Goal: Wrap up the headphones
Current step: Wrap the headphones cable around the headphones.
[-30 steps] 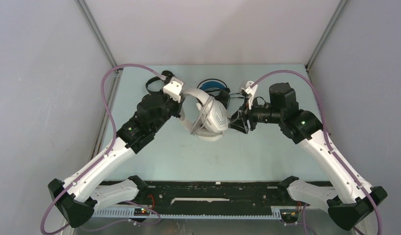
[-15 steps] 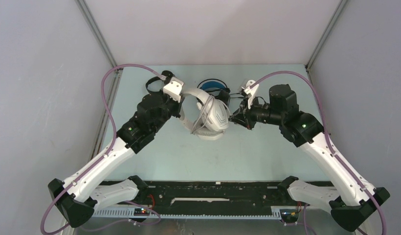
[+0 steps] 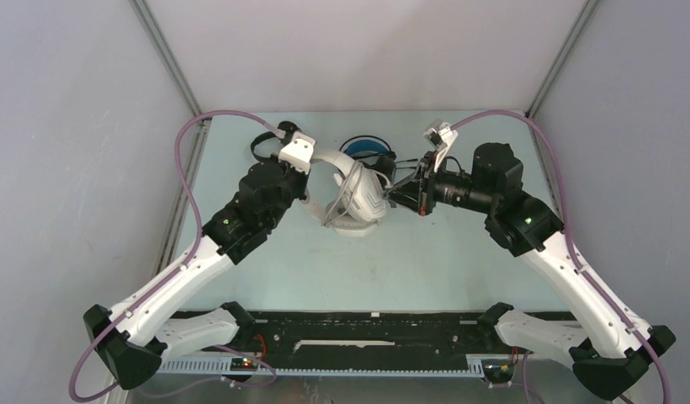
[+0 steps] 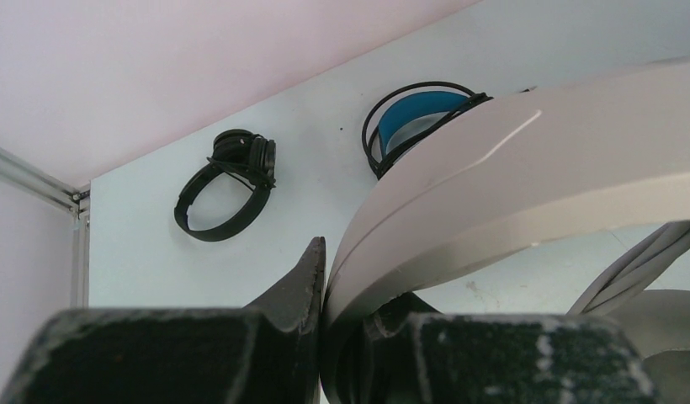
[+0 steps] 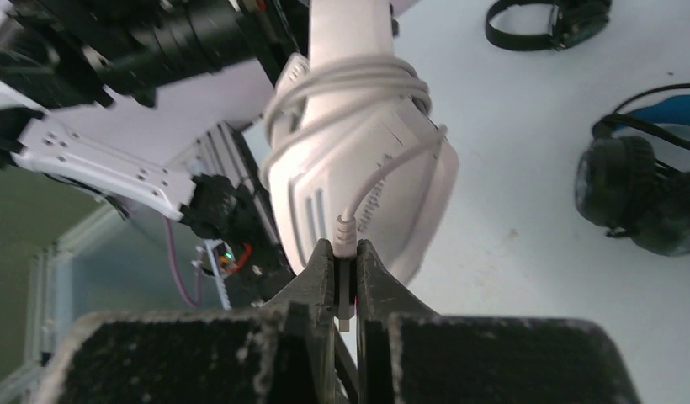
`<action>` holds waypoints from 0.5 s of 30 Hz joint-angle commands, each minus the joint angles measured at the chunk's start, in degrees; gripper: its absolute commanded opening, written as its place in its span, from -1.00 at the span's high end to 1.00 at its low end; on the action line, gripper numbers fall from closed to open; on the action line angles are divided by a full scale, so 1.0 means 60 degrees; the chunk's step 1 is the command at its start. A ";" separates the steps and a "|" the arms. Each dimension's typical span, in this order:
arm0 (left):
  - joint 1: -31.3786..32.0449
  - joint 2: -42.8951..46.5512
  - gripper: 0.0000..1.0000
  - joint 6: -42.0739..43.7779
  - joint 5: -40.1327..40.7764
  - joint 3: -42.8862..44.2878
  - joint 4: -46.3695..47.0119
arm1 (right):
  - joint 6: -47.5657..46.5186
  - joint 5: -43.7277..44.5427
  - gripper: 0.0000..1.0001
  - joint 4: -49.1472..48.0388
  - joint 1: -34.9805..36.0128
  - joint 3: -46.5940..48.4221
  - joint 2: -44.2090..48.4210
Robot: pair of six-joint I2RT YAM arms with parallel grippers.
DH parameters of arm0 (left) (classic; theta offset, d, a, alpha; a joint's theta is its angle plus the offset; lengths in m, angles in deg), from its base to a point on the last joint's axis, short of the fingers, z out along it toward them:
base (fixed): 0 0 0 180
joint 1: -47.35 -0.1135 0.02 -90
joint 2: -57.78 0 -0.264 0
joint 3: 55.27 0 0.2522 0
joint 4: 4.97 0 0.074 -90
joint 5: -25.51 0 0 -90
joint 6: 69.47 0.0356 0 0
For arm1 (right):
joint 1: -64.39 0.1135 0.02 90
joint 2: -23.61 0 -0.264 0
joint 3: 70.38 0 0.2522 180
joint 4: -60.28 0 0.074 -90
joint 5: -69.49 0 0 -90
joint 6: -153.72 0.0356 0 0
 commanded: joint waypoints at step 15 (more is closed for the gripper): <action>-0.0068 0.0038 1.00 0.0511 0.0687 0.0017 0.0681 | 0.2265 0.1186 1.00 -0.3268 0.0477 0.1259 -0.1225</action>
